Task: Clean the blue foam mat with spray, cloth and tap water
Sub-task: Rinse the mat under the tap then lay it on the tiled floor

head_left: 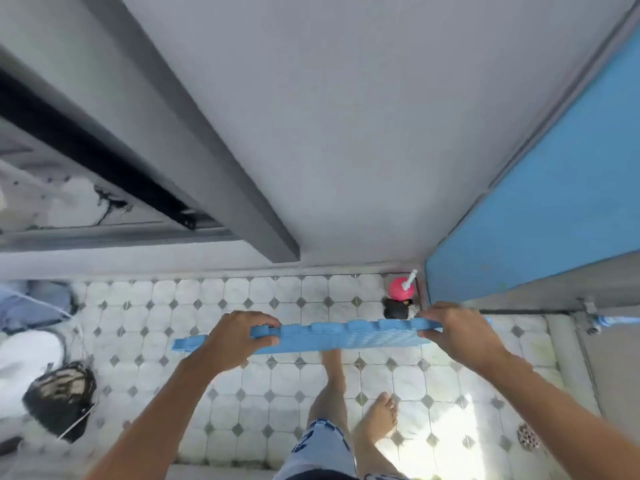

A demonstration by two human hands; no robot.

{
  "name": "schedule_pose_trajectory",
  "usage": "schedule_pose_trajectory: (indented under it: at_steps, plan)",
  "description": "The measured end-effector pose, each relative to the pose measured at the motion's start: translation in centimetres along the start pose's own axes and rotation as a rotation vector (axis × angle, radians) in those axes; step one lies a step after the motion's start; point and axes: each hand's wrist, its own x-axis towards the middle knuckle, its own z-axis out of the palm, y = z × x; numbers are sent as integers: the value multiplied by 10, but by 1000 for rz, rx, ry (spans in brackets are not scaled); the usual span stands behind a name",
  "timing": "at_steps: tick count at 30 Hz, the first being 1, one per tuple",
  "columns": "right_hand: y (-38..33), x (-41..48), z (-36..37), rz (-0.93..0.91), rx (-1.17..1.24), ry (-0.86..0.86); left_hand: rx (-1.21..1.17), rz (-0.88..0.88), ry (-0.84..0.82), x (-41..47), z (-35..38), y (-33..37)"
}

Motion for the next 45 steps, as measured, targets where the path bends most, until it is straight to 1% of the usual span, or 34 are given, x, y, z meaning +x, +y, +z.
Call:
schedule_pose_trajectory:
  at_steps: [4,7,8,12,16,20,24,27,32,34,37,39,42,45]
  plan:
    - [-106,66,8,-210,-66,-89,-116,-244,149,-74,-2,-82]
    - [-183,108,24,-359,-128,-153,-212,-429,235,-125,15,-137]
    - [-210,119,32,-412,-172,-178,-248,-502,266,-140,24,-154]
    - [-310,155,70,-599,-400,-285,-410,-694,342,-180,66,-215]
    - [-397,202,133,-675,-530,-406,-538,-821,375,-192,106,-280]
    - [-455,247,199,-717,-628,-499,-624,-868,384,-183,138,-339]
    - [-501,293,271,-729,-662,-560,-755,-929,420,-168,169,-398]
    - [-531,321,321,-778,-696,-554,-804,-944,452,-158,185,-438]
    - [-576,353,389,-983,-656,-363,-832,-998,550,-151,187,-506]
    - [-585,360,412,-1035,-688,-329,-811,-1016,570,-151,191,-526]
    - [-595,367,442,-1009,-826,-326,-714,-1108,545,-147,195,-545]
    - [-605,369,456,-969,-862,-318,-607,-1135,480,-142,193,-554]
    - [-614,360,469,-939,-831,-334,-514,-1173,409,-140,193,-560]
    - [-596,347,473,-904,-756,-377,-536,-1167,447,-140,193,-552]
